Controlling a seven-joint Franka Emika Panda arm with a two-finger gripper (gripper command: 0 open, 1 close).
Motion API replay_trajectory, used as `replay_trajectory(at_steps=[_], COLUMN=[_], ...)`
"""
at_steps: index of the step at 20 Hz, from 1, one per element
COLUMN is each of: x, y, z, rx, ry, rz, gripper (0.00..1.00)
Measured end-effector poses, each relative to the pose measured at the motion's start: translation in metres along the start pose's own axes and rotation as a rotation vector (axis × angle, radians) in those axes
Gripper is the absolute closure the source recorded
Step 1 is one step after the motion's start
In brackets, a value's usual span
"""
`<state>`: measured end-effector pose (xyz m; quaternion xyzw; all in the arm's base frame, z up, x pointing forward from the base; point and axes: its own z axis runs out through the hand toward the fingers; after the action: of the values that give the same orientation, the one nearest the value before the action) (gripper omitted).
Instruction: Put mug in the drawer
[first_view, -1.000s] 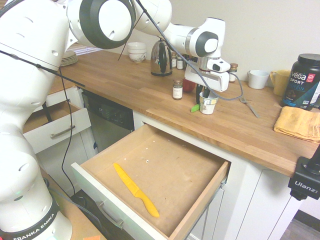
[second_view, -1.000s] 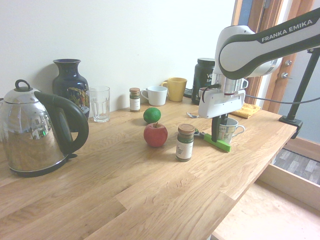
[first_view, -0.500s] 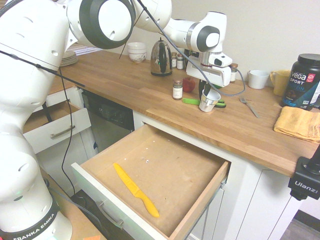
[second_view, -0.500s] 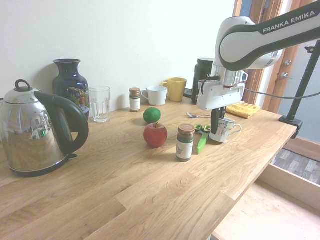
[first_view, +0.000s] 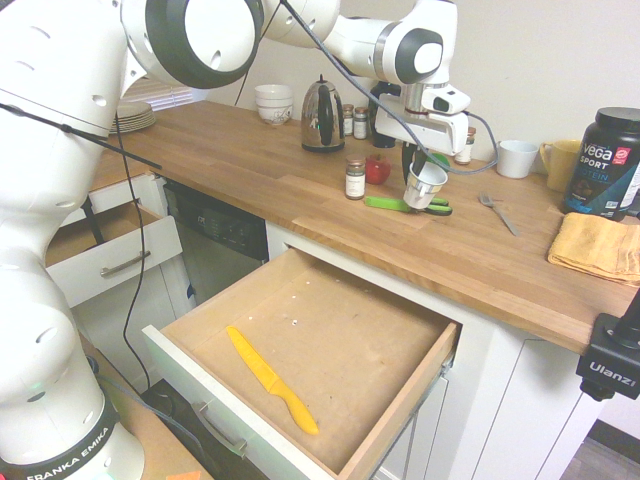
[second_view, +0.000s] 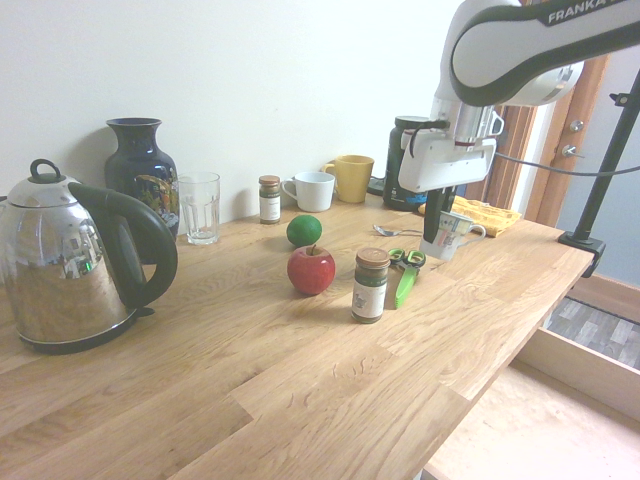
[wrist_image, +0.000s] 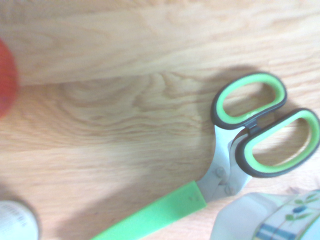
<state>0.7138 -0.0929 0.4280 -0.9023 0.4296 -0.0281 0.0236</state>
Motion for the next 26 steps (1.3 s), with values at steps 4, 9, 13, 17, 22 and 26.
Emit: replay_trajectory(at_steps=[4, 9, 13, 17, 22, 26], x=[-0.011, -0.034, -0.064, -0.104, -0.154, -0.186], y=[0.004, 0.030, 0.054, 0.073, 0.107, 0.140], z=[-0.022, -0.043, -0.048, -0.034, -0.006, 0.018], rx=[0.001, -0.045, -0.053, -0.044, -0.040, -0.042], ry=[0.009, 0.048, 0.050, 0.042, 0.028, 0.017], rz=[-0.032, -0.063, -0.078, -0.083, -0.059, -0.039], gripper=[1.00, 1.00, 1.00, 1.00, 1.00, 1.00])
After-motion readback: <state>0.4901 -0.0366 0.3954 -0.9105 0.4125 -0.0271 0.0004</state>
